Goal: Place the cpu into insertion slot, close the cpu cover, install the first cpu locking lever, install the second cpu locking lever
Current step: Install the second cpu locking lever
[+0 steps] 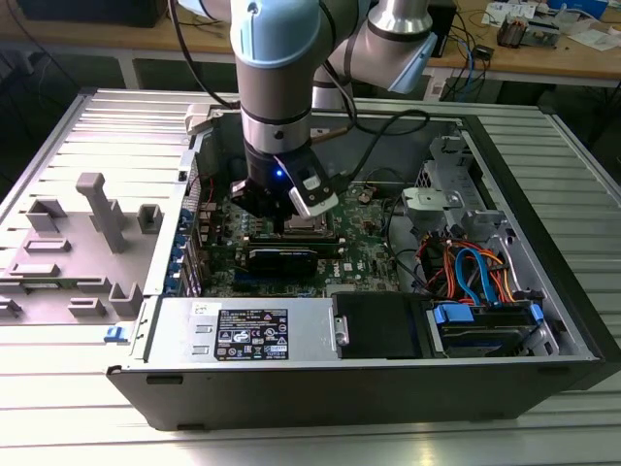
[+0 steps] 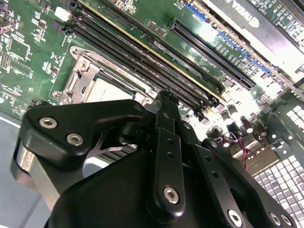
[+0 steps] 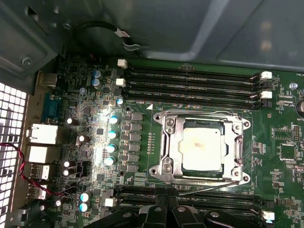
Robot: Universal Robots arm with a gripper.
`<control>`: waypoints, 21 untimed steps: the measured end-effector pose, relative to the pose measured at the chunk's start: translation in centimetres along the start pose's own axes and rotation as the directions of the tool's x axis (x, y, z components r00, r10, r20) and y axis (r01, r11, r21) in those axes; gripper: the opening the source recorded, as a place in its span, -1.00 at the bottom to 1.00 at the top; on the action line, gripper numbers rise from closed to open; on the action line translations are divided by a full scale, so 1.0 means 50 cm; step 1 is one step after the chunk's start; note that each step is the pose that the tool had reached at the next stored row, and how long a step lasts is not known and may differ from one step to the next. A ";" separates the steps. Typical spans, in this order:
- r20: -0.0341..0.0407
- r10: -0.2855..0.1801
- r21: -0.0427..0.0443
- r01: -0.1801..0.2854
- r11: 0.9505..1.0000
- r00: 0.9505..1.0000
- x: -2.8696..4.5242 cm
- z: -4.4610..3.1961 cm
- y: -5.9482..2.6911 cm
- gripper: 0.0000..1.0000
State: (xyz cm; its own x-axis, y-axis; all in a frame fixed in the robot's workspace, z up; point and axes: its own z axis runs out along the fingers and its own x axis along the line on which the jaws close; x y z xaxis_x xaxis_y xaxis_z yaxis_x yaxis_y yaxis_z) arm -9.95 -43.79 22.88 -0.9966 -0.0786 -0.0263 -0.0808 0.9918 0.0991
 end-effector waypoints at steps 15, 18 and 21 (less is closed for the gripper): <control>-0.004 0.001 -0.038 -0.001 0.999 1.000 0.002 0.021 -0.004 -0.78; -0.004 0.001 -0.038 -0.002 0.999 1.000 0.003 0.021 -0.007 -0.78; -0.004 0.001 -0.042 -0.001 0.999 1.000 0.005 0.023 -0.009 -0.78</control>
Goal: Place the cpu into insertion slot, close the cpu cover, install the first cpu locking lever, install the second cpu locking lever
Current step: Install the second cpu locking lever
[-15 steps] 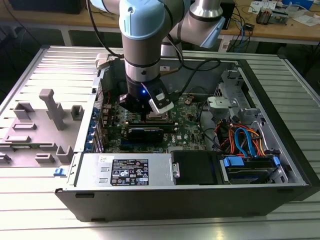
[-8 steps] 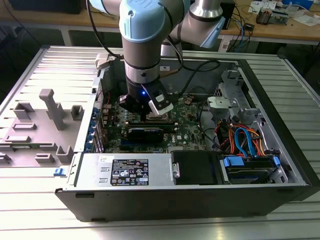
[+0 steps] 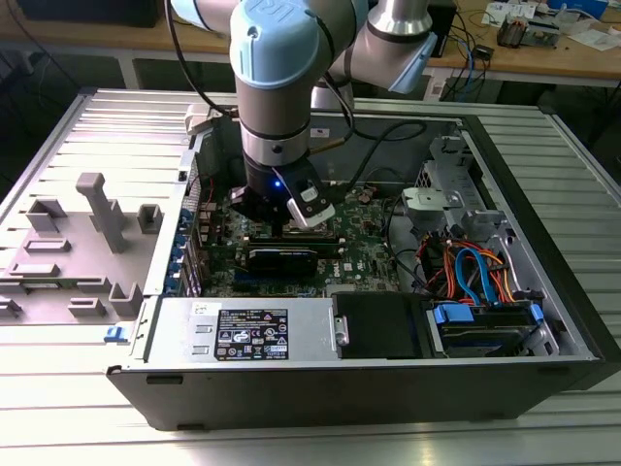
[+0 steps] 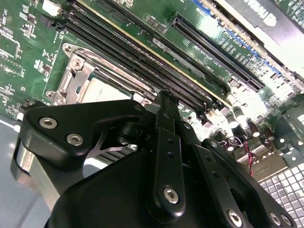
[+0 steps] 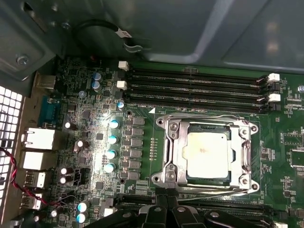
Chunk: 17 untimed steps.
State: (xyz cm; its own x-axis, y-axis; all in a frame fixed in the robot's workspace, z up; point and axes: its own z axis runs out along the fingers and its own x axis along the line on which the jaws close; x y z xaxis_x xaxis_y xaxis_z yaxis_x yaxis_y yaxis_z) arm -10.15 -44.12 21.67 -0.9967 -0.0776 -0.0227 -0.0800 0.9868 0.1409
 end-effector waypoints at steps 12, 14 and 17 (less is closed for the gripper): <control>0.004 0.001 -0.047 -0.001 0.999 1.000 0.005 0.017 -0.005 -0.78; 0.004 0.001 -0.054 0.000 0.999 1.000 0.006 0.021 -0.006 -0.78; 0.005 0.001 -0.068 -0.001 0.998 1.000 0.010 0.026 -0.006 -0.78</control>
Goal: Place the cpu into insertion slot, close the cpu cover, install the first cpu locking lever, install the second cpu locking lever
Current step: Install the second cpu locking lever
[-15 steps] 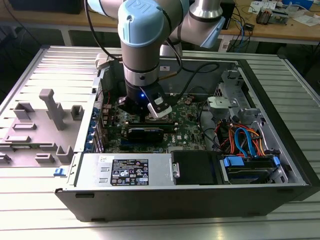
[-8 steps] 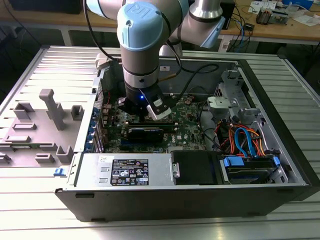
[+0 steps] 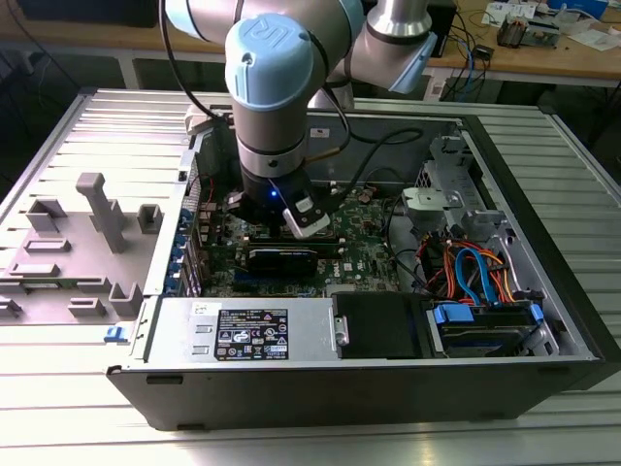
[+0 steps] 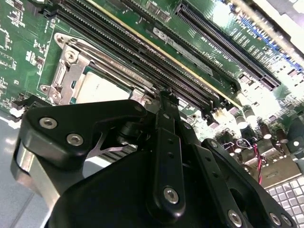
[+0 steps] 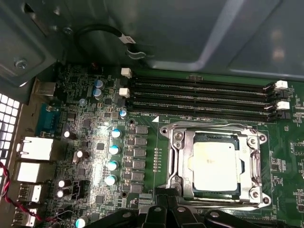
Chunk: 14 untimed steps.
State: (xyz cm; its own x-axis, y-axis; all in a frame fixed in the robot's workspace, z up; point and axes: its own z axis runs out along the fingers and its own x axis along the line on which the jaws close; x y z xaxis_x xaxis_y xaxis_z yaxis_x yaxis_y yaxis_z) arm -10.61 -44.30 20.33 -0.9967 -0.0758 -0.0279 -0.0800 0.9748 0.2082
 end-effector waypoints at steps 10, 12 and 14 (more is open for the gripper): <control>0.001 0.000 -0.013 0.000 1.000 1.000 0.004 0.005 -0.001 -0.78; 0.001 0.000 -0.013 0.000 1.000 1.000 0.004 -0.002 0.001 -0.78; 0.001 0.000 -0.013 0.000 1.000 1.000 0.004 -0.008 0.002 -0.78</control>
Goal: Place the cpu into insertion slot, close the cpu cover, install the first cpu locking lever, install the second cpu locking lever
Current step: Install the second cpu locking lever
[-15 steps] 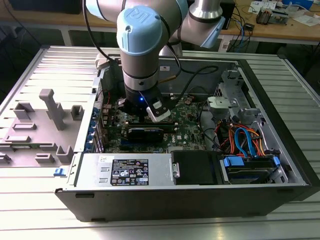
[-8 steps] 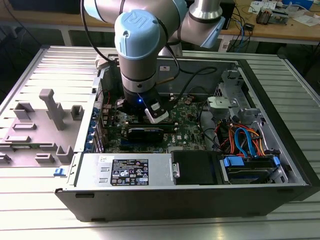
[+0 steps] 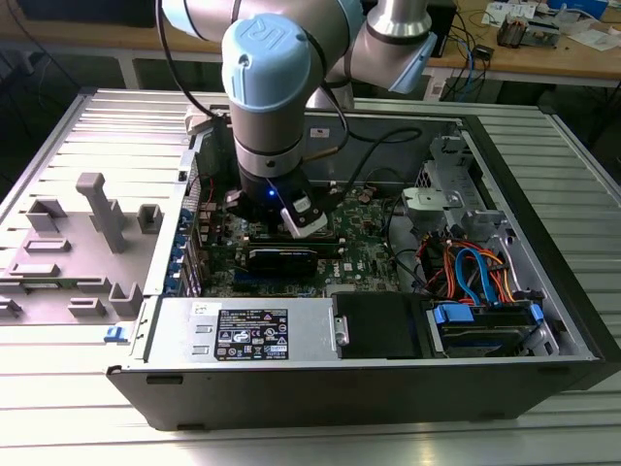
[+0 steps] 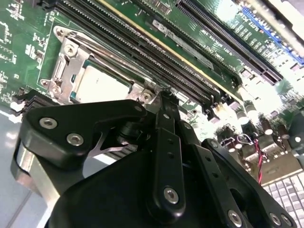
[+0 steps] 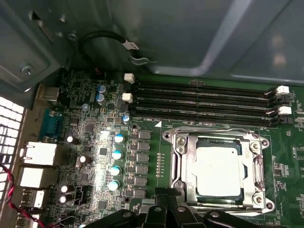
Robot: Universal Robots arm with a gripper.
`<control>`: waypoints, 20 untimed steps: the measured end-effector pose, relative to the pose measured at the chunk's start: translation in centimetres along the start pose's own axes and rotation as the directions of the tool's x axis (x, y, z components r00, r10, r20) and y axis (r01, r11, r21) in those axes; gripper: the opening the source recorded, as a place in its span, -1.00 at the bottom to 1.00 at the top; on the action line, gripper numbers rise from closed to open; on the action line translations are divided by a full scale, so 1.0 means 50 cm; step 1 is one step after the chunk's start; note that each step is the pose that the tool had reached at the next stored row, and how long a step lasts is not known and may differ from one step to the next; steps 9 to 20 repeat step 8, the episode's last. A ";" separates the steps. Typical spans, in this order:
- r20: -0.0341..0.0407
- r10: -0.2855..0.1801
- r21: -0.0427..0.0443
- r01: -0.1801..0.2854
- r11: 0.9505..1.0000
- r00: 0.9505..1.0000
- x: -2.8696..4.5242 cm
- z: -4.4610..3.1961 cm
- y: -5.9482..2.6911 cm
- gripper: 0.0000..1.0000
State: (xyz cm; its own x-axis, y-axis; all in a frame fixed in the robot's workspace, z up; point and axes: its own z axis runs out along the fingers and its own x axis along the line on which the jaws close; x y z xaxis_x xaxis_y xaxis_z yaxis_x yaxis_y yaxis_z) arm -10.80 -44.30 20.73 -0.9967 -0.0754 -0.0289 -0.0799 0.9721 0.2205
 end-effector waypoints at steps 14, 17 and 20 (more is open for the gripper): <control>0.000 0.000 0.000 0.000 1.000 1.000 0.000 -0.010 0.002 -0.78; 0.000 0.000 0.000 0.000 1.000 1.000 0.000 -0.010 0.002 -0.78; 0.000 0.000 0.000 0.000 1.000 1.000 0.000 -0.010 0.002 -0.78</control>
